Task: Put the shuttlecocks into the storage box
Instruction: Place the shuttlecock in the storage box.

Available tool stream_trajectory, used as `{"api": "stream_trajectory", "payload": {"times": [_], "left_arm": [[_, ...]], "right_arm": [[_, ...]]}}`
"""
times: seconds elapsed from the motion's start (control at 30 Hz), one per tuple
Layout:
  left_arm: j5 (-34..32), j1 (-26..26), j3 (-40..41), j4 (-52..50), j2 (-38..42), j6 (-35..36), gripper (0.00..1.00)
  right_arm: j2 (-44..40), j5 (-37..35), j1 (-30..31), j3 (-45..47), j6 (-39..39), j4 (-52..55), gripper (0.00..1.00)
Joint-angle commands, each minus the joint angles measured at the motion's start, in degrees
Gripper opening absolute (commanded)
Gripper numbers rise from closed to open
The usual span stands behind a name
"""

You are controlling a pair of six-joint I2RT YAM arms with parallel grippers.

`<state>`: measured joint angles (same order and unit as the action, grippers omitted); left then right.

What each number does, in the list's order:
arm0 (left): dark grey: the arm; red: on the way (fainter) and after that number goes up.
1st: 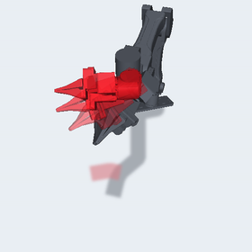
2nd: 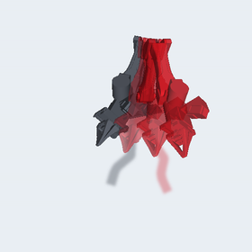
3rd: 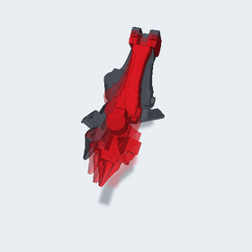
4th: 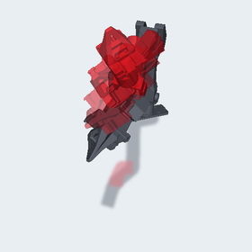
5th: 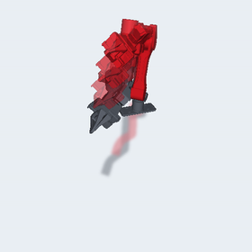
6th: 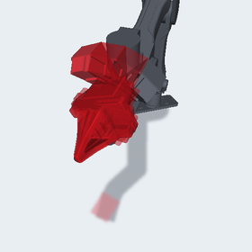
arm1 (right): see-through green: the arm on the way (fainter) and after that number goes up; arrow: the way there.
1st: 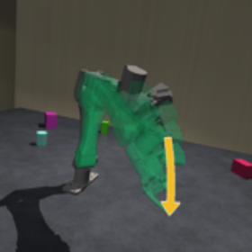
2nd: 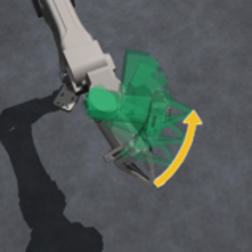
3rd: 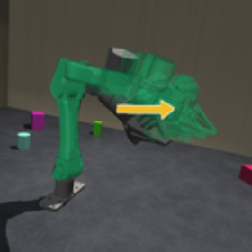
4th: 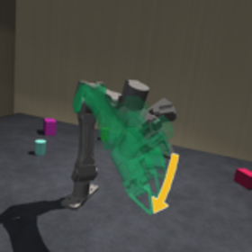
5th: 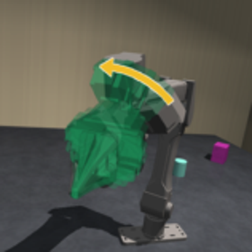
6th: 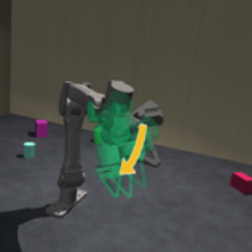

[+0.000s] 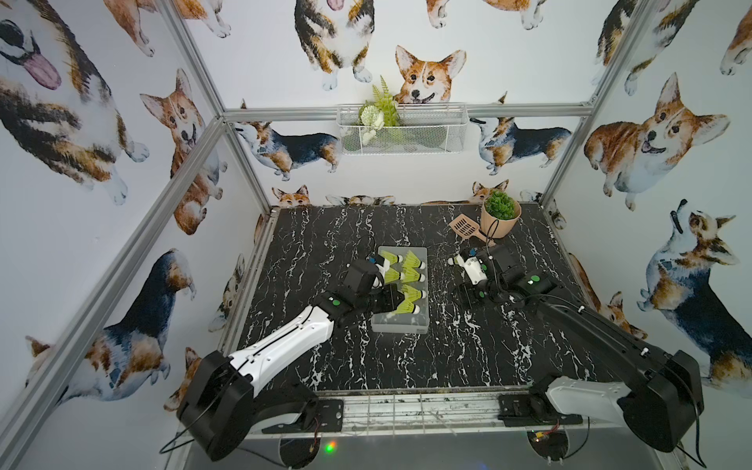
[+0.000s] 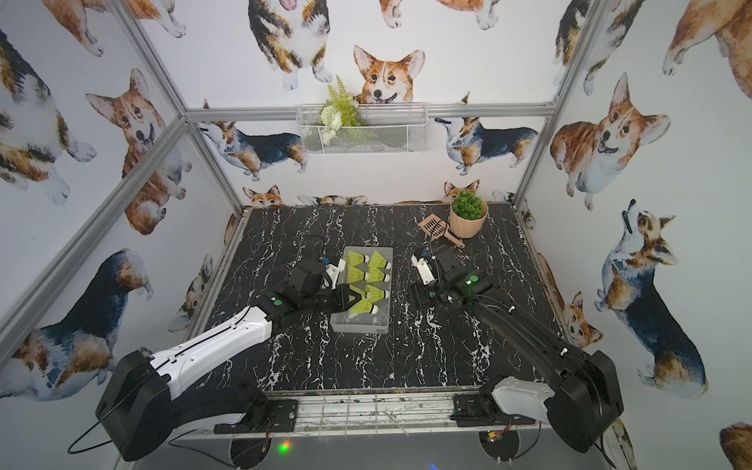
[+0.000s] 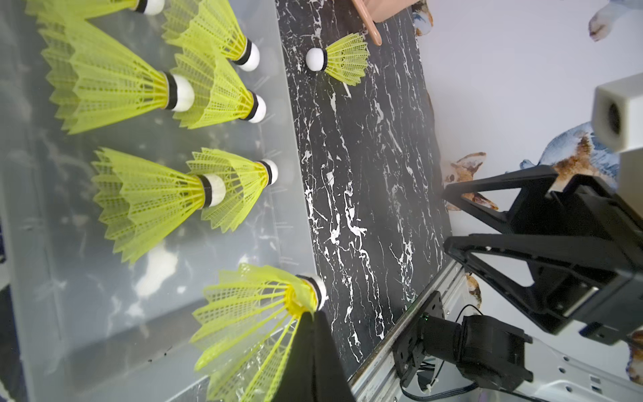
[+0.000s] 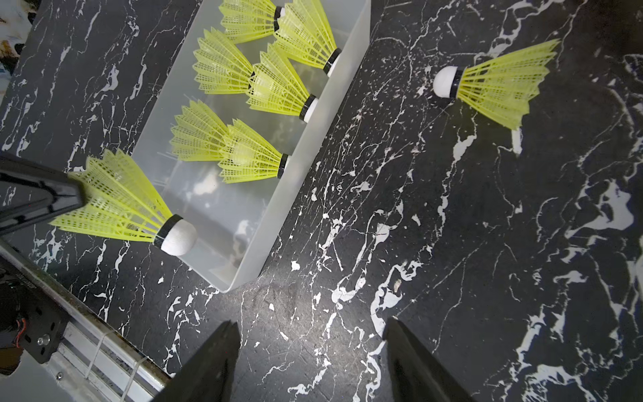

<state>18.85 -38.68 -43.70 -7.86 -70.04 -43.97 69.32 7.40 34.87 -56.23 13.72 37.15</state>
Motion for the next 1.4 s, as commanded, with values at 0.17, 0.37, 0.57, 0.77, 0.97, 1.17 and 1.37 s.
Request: {"api": "stream_trajectory", "payload": {"times": [0.17, 0.37, 0.57, 0.77, 0.97, 1.17, 1.37], "left_arm": [[-4.84, -1.11, 3.91, 5.80, 0.94, -5.66, 0.00], [-4.00, -2.04, 4.50, 8.42, -1.55, -6.83, 0.00], [-5.22, -3.88, 4.51, 9.13, -3.40, -7.54, 0.00], [-7.14, -5.26, 5.04, 10.13, -4.37, -8.58, 0.00], [-8.04, -6.58, 5.73, 11.16, -5.50, -9.77, 0.00], [-9.14, -7.60, 6.92, 12.94, -5.97, -10.96, 0.00], [-9.57, -8.16, 8.16, 15.68, -7.02, -12.27, 0.00]], "right_arm": [[0.46, 1.11, 0.06, 0.53, 1.40, -2.82, 0.71], [0.41, 0.86, 0.05, 1.11, 1.49, -2.79, 0.71], [0.55, 0.77, 0.07, 1.26, 1.46, -2.89, 0.71], [0.59, 0.95, 0.08, 1.61, 1.49, -2.97, 0.71], [0.73, 0.95, 0.09, 1.85, 1.47, -3.00, 0.71], [1.09, 1.21, 0.04, 1.88, 1.49, -3.00, 0.71], [1.69, 1.55, 0.10, 1.92, 1.62, -2.98, 0.71]]}}
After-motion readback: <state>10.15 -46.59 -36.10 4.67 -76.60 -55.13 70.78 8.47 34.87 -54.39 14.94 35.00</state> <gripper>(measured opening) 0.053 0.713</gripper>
